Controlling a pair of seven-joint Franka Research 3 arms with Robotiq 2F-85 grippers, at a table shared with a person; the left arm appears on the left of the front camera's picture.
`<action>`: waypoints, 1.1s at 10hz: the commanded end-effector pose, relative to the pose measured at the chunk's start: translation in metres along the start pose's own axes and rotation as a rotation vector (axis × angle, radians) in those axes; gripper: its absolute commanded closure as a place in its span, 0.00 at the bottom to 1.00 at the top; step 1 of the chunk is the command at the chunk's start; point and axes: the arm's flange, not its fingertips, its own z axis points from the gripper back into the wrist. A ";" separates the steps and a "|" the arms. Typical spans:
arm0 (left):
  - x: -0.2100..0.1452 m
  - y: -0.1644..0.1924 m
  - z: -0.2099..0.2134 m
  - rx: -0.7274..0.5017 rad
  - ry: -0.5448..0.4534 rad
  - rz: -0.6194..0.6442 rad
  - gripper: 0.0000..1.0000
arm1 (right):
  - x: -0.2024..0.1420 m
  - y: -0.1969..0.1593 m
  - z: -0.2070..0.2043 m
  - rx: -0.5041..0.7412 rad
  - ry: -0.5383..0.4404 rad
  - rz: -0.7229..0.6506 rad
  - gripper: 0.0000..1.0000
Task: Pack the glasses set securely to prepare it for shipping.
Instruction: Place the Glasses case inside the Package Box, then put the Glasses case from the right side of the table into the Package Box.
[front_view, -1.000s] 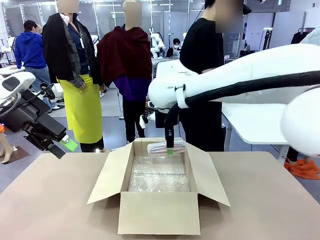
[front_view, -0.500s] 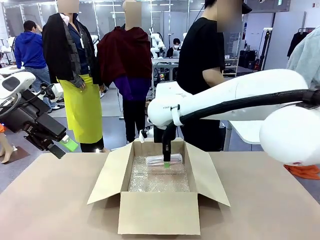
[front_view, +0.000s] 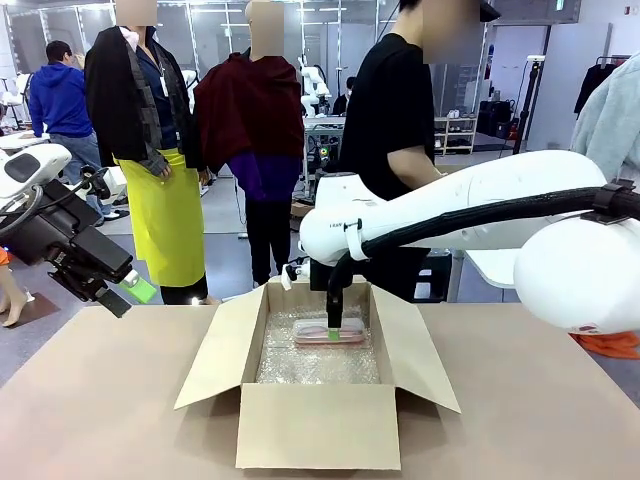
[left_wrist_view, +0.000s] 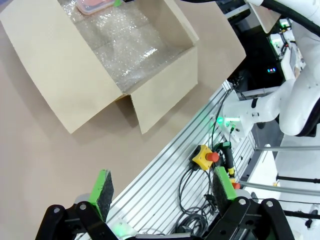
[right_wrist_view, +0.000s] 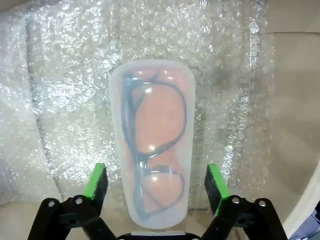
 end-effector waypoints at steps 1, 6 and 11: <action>0.001 0.000 0.002 -0.029 -0.006 -0.020 0.00 | 0.002 0.016 0.010 0.016 -0.023 -0.001 0.00; 0.001 0.000 0.002 -0.029 -0.006 -0.020 0.00 | 0.000 0.000 0.000 0.000 0.000 0.000 0.00; 0.001 0.000 0.002 -0.029 -0.006 -0.020 0.00 | 0.000 0.000 0.000 0.000 0.000 0.000 0.00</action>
